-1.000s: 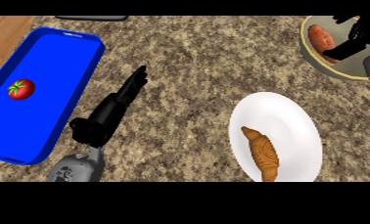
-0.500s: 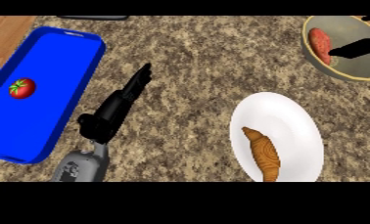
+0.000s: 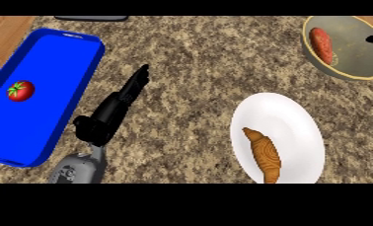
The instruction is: Pick the sweet potato from the plate and place it in the bowl
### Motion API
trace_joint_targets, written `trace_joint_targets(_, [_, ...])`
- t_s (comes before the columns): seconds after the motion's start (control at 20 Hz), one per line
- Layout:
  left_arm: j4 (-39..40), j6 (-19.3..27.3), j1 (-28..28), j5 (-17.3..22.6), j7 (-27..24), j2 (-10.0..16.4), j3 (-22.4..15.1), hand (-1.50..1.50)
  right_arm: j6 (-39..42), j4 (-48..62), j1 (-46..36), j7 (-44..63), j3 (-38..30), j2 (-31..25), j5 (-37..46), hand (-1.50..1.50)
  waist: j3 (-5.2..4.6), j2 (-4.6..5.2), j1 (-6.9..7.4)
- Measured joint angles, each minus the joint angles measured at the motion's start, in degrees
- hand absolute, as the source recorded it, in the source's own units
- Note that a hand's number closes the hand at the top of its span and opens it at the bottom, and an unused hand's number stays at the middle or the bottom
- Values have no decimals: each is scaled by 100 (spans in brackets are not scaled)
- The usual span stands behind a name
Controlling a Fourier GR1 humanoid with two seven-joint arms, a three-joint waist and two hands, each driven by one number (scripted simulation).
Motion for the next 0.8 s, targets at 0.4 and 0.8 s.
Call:
trace_joint_targets(0.4, [-46,23,96,-20,-56,-17,6,0,476,252,680,-510,-783,-881,-717,-150,12,8,-56])
trace_joint_targets(0.8, [-88,-8,135,37,-38,-4,61,0,1359,447,1542,-1173,-1266,-1545,-1186,-150,25,6,-76])
